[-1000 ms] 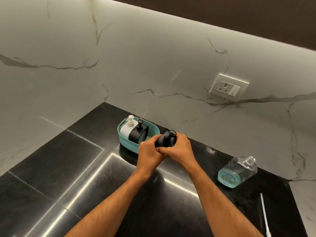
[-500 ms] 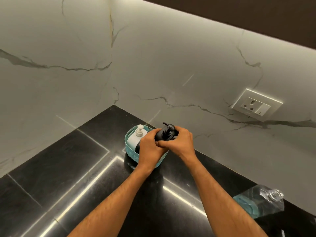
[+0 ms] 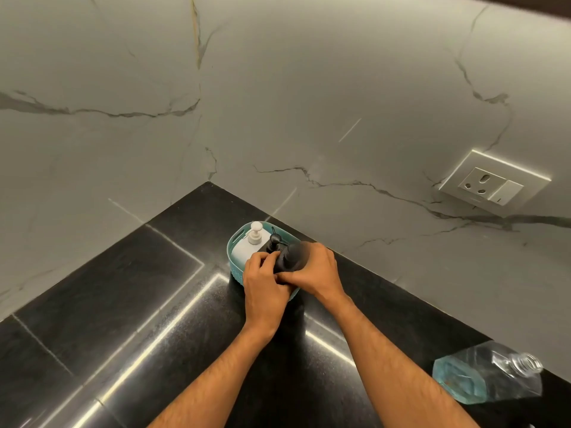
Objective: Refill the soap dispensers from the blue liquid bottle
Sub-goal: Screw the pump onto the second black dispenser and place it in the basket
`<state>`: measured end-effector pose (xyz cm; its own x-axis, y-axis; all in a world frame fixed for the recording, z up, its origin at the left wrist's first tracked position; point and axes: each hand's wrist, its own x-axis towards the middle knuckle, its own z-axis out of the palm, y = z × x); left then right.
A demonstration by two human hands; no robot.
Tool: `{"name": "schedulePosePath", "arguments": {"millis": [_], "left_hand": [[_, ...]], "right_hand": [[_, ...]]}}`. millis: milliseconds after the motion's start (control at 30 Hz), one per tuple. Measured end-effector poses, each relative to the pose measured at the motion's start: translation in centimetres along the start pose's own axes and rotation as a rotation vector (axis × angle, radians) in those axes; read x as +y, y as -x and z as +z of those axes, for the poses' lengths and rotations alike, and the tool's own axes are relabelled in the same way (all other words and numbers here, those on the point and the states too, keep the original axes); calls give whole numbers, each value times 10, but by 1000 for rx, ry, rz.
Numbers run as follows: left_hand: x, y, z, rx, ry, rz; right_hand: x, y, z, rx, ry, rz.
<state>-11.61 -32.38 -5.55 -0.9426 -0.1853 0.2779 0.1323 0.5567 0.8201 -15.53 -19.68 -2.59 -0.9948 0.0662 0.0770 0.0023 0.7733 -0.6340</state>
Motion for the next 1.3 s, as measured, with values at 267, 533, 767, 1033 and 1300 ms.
{"name": "schedulePosePath", "arguments": {"millis": [267, 533, 767, 1033, 1300], "left_hand": [[-7, -1, 1, -56, -61, -20], [-9, 0, 3, -77, -75, -32], [-13, 3, 5, -75, -52, -15], [-20, 5, 4, -81, 1, 51], [-38, 10, -13, -63, 54, 202]], "right_hand": [[8, 0, 11, -56, 24, 21], [12, -2, 15, -104, 105, 31], [9, 0, 17, -97, 190, 34], [12, 8, 22, -92, 63, 55], [20, 34, 37, 67, -403, 158]]}}
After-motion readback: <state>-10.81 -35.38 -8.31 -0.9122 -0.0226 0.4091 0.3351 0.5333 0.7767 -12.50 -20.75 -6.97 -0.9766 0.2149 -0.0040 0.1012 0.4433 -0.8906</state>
